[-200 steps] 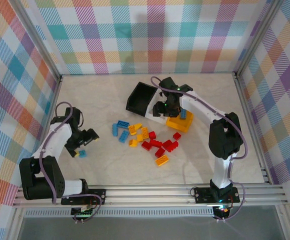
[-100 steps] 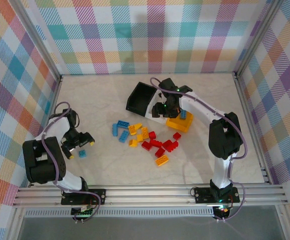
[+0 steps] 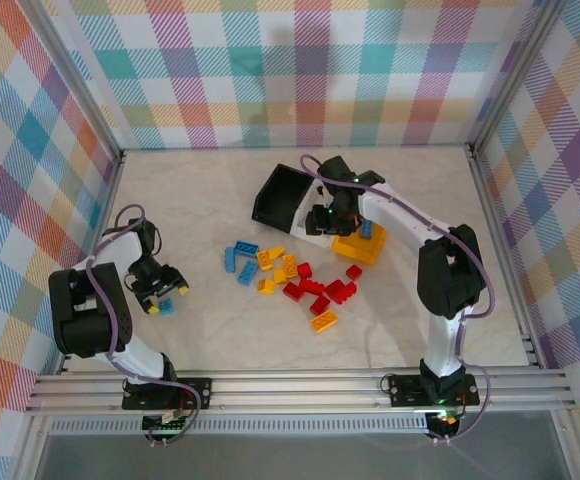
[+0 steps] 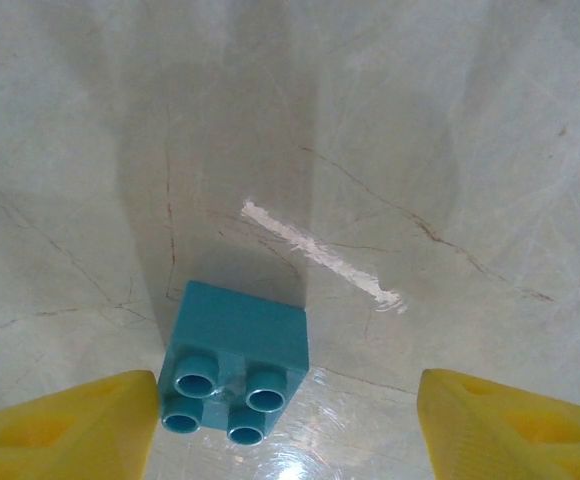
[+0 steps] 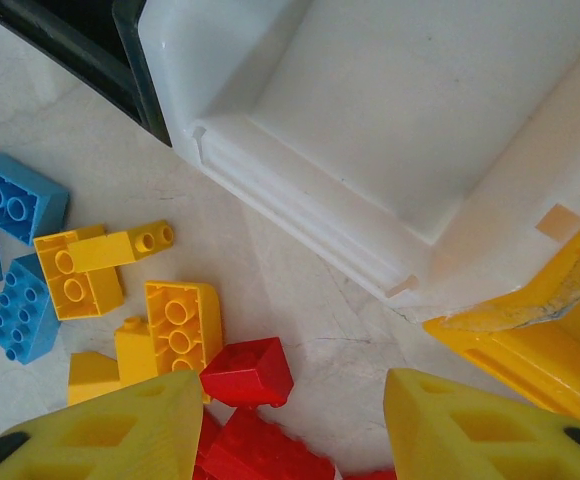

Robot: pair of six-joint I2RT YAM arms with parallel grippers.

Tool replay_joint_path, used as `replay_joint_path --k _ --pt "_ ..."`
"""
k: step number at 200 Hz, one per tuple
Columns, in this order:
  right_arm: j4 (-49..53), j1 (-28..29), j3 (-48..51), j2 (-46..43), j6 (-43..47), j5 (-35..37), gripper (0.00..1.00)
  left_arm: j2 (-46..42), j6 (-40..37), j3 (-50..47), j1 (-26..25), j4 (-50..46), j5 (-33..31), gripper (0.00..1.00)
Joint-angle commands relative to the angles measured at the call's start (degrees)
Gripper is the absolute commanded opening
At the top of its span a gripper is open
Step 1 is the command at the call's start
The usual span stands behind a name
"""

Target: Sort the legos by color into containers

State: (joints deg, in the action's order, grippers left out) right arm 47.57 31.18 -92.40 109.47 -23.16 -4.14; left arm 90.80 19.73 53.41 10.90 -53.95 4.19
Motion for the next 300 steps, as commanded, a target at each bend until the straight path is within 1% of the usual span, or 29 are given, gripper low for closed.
replay_joint_path --k 1,41,54,64,94,104,139,162,189,202,224,243,265,284,300 --pt "-0.3 0.4 1.0 -1.7 -0.7 -0.6 0.51 1.5 0.2 -0.1 -0.4 -1.6 -1.0 0.67" --pt "-0.9 0.4 2.4 -3.6 -2.2 -0.8 0.48 1.8 0.5 0.0 -0.4 -1.8 -1.8 0.66" --pt "-0.8 0.4 2.8 -4.2 -2.3 -0.5 0.48 1.8 0.6 0.0 -0.5 -1.9 -2.2 0.69" --pt "-0.7 0.5 3.0 -4.6 -2.5 -0.4 0.48 1.8 0.6 0.0 -0.5 -1.7 -2.3 0.69" --pt "-0.6 0.5 3.5 -5.8 -2.8 -0.2 0.47 2.6 0.2 0.0 -0.5 -1.4 -2.0 0.66" --pt "-0.4 0.5 3.5 -6.2 -2.9 0.1 0.47 2.5 0.1 0.0 -0.6 -1.3 -1.8 0.63" --pt "-0.3 0.6 4.0 -7.3 -3.0 0.7 0.44 1.7 -0.1 0.0 -0.7 -1.0 -0.8 0.44" --pt "0.0 0.9 4.2 -7.7 -3.1 0.7 0.43 1.4 -0.2 0.1 -1.0 -1.0 -0.2 0.37" --pt "0.2 1.2 4.2 -8.5 -3.1 1.1 0.42 0.6 0.0 0.1 -1.3 -1.1 0.8 0.26" --pt "0.7 1.2 4.1 -8.9 -3.0 1.3 0.43 0.0 0.4 0.0 -1.4 -0.9 1.6 0.23" --pt "2.0 1.2 4.1 -10.5 -2.5 2.4 0.43 -1.7 1.5 0.7 -2.0 -0.5 4.7 0.22" --pt "3.4 0.8 4.8 -12.7 -2.0 3.2 0.44 -3.5 3.2 2.6 -4.0 0.3 7.7 0.22" --pt "5.1 -1.6 6.5 -15.9 -2.5 2.5 0.45 -3.8 6.3 7.4 -9.1 1.7 11.5 0.22" --pt "6.0 -5.2 9.0 -19.8 -3.7 1.1 0.45 -2.2 9.9 14.0 -15.9 4.7 13.5 0.22" --pt "6.4 -8.7 11.4 -23.4 -5.0 -0.2 0.45 1.5 12.3 21.0 -21.9 7.9 15.0 0.22"
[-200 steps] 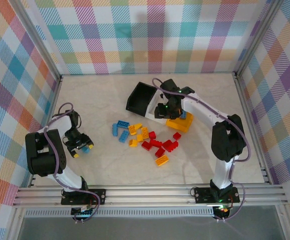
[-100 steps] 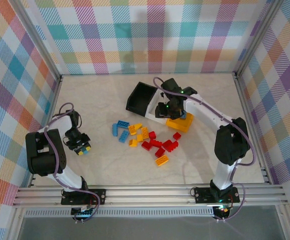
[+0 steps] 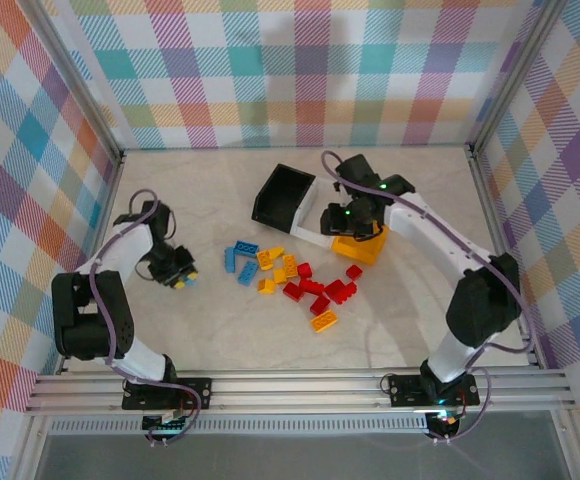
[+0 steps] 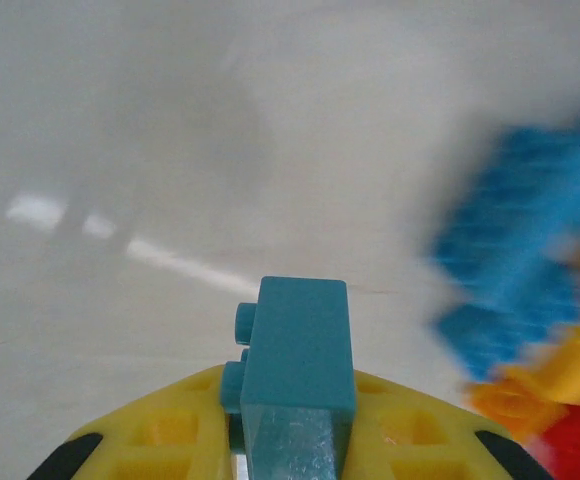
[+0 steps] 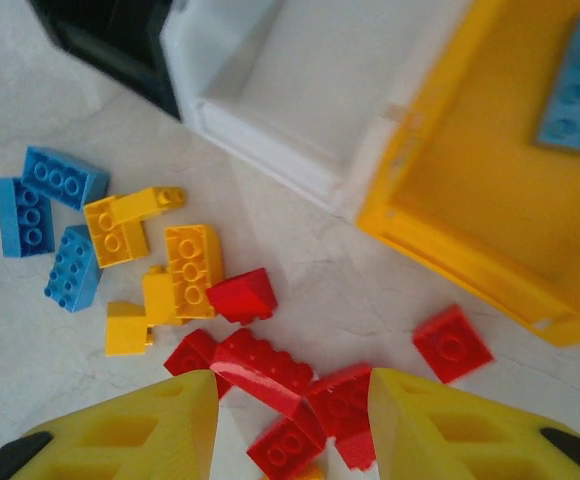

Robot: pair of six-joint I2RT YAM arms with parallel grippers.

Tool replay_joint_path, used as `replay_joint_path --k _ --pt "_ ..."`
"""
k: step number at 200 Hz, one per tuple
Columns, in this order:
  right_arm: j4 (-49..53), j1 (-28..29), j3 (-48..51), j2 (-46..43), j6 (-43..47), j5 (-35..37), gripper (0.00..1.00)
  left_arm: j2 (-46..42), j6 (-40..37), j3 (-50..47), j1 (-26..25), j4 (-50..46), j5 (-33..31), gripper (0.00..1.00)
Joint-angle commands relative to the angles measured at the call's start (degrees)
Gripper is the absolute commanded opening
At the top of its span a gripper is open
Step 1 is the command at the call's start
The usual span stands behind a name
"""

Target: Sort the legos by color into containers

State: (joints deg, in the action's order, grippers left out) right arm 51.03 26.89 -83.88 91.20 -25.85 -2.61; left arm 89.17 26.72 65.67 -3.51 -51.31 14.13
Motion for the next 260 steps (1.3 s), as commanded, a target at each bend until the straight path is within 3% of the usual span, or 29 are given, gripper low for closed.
replay_joint_path --k 1,28,71,142,217,260 --pt "2.9 -4.6 3.0 -5.4 -2.4 -1.9 0.45 3.5 5.5 9.2 -7.9 5.4 5.1 0.22" --pt "3.0 -9.6 6.4 -10.9 -4.9 -3.7 0.46 13.1 7.7 23.1 -17.4 8.6 6.2 0.22" --pt "0.8 -11.7 11.1 -16.8 -7.0 -6.6 0.47 29.3 8.0 44.1 -27.7 10.5 10.8 0.21" --pt "0.0 -11.7 15.1 -21.3 -7.4 -7.9 0.48 52.9 7.7 76.8 -36.3 4.5 15.0 0.22" --pt "0.3 -11.8 14.3 -20.5 -6.2 -8.0 0.48 58.8 9.0 80.7 -37.7 3.8 13.5 0.23" --pt "-0.3 -11.8 15.8 -21.0 -6.8 -8.3 0.48 59.2 8.6 80.8 -38.0 2.6 13.8 0.39"
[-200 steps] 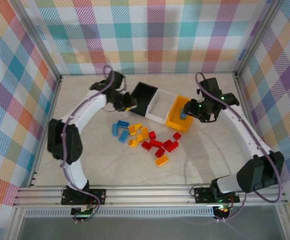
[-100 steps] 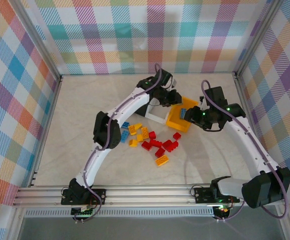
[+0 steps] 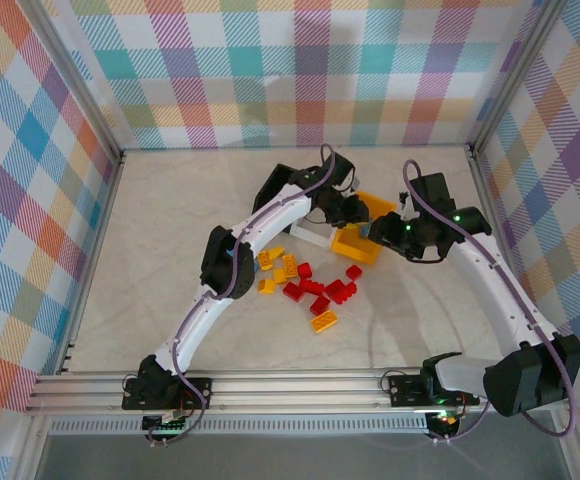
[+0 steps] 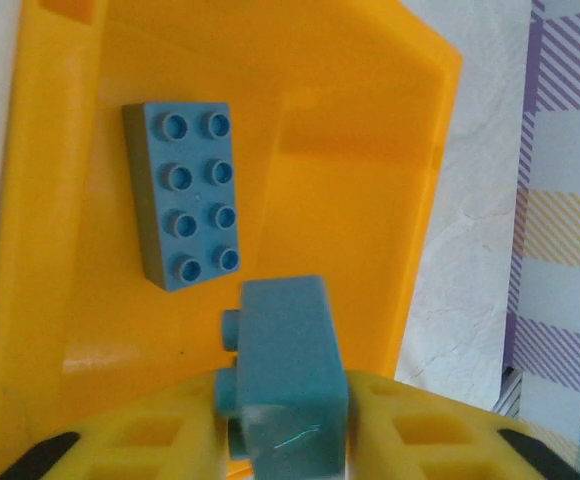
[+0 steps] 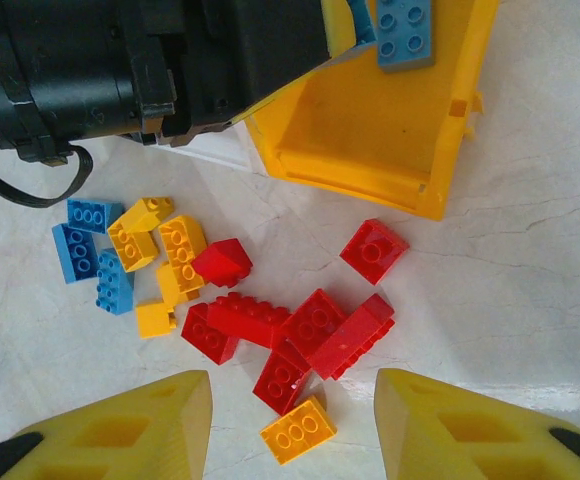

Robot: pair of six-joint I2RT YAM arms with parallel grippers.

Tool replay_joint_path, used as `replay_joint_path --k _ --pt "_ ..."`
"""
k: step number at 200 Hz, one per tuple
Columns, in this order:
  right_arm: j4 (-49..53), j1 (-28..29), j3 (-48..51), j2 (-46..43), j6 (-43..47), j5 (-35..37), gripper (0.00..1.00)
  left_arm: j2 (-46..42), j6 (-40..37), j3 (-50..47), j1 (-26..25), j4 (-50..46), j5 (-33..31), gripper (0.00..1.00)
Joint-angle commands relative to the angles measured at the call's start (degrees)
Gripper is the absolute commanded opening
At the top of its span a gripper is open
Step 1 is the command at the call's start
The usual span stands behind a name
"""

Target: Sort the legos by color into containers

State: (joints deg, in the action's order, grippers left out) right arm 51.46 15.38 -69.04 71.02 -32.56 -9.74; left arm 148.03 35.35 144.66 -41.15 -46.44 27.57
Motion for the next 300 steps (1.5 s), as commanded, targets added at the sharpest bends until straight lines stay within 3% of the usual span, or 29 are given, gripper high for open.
replay_joint_path --k 1,30,69,95,108,135,164,194,248,300 --pt "-0.7 -0.3 0.9 -0.9 -0.1 -1.2 0.48 0.3 0.0 1.7 -0.4 -2.2 0.4 0.39" --pt "-0.8 -0.3 0.8 -1.1 -0.5 -1.0 0.48 -0.6 -0.2 1.8 -0.4 -2.3 0.2 0.53" --pt "0.4 -0.3 0.7 -1.7 -0.6 -1.1 0.48 -4.2 -2.2 1.8 -0.3 -4.0 -0.9 0.56" --pt "3.4 0.0 1.1 0.5 0.1 -3.4 0.50 -9.8 -7.2 0.5 0.2 -10.6 -6.6 0.58" --pt "4.2 0.8 1.6 1.7 0.5 -3.9 0.52 -14.4 -9.1 -4.3 1.0 -12.4 -9.7 0.60" --pt "3.3 5.5 1.2 4.5 1.2 -3.3 0.56 -28.4 -8.5 -24.6 4.3 -9.1 -15.0 0.62" --pt "2.8 11.8 -0.8 9.7 1.2 -2.1 0.60 -42.5 -5.3 -47.1 9.9 -5.2 -16.5 0.64" --pt "5.8 17.8 -2.0 13.9 -1.0 -0.1 0.62 -53.5 -5.7 -61.4 13.3 -4.9 -17.8 0.66" --pt "2.4 24.5 7.9 14.2 -12.5 -1.9 0.73 -64.8 -4.4 -76.8 13.8 -2.8 -19.8 0.74" --pt "3.6 24.6 6.4 17.7 -13.2 4.0 0.71 -66.2 -5.1 -78.1 13.9 -3.5 -19.4 0.77"
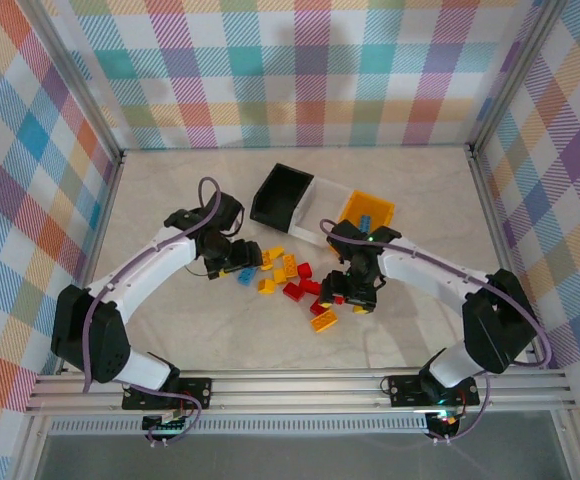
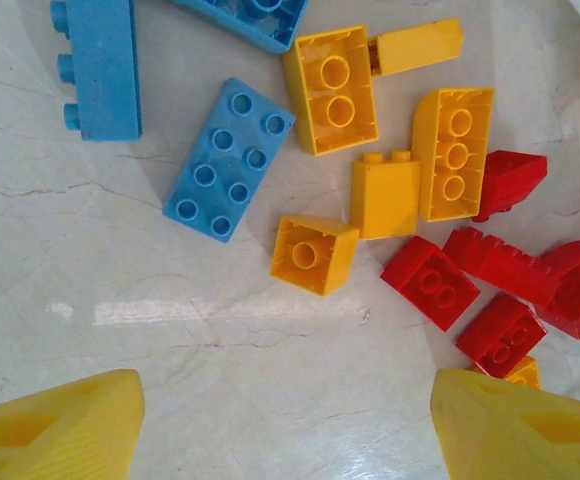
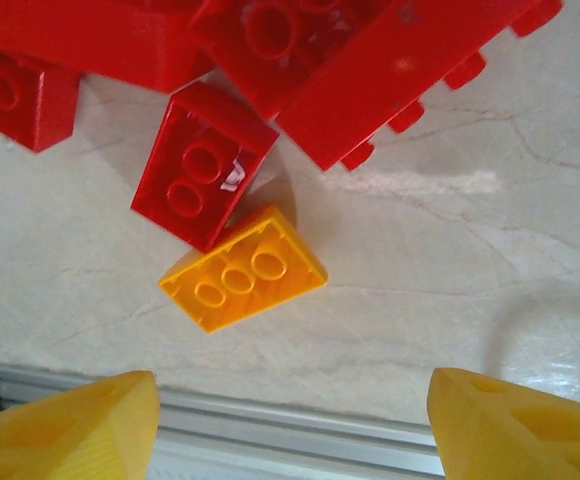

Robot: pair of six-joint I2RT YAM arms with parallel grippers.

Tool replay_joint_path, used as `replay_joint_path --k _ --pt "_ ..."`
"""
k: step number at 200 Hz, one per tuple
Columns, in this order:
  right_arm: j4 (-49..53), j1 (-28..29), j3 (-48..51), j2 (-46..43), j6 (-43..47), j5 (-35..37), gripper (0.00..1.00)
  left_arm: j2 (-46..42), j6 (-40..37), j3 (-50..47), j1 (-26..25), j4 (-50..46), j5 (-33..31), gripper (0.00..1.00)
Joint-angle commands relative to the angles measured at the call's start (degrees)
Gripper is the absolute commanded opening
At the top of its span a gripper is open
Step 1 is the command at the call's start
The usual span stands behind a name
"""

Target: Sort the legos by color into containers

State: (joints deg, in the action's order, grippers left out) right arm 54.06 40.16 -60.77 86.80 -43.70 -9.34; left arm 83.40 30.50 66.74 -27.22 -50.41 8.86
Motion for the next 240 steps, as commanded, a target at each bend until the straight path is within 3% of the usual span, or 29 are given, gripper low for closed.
replay_joint_path --k 1,85,146,240 --pt "1.0 -0.2 -2.0 2.1 -2.1 3.7 0.71 -1.6 -0.2 -0.2 0.0 0.4 -0.6 0.77" --pt "-0.8 -6.1 -4.4 8.1 -2.0 7.0 0.64 -0.5 -3.3 1.4 1.0 -1.5 0.2 0.80" --pt "-4.0 -6.3 -7.1 13.3 -2.4 4.9 0.63 -1.2 -4.4 0.3 2.7 -2.2 0.5 0.81" --pt "-4.7 -6.3 -4.1 14.1 -2.8 4.9 0.53 -0.8 -4.0 -0.6 3.6 -1.5 1.4 0.82"
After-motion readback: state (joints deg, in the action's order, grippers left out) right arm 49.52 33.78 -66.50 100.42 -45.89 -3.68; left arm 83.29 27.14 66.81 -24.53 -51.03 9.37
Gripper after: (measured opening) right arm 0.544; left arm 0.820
